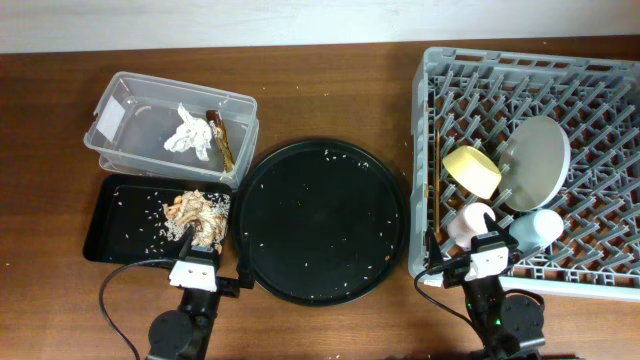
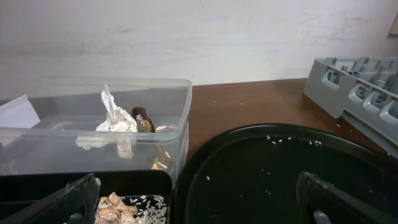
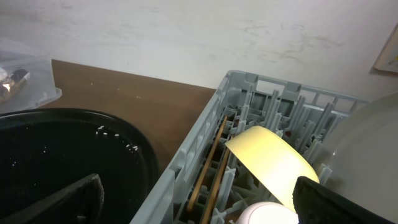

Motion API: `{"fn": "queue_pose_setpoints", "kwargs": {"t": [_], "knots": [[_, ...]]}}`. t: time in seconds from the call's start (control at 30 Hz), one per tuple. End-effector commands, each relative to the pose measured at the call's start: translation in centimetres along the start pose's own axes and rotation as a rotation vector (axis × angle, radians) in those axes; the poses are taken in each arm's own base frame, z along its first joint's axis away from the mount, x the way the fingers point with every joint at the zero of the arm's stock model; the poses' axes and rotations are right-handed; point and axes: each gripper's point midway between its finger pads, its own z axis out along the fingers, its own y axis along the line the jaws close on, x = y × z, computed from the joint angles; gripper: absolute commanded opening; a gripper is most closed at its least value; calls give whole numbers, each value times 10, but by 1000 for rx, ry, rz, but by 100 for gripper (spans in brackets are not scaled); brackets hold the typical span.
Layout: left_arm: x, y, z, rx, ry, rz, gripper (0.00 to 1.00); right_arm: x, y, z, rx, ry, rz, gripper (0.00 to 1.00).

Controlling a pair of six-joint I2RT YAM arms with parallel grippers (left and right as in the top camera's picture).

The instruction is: Sort waste into correct bins and load items into the dishwasher rack

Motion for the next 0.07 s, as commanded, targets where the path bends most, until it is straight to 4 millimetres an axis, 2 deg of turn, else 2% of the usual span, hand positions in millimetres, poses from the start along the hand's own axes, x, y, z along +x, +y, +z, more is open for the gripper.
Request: {"fn": "queue_pose_setpoints", "kwargs": {"t": [0.0,0.03], "knots": [[1,3,0,-11,-1,11,99,1,0,0,0,-6,-3,98],[1,3,0,-11,-1,11,99,1,0,0,0,-6,-3,98]]}}
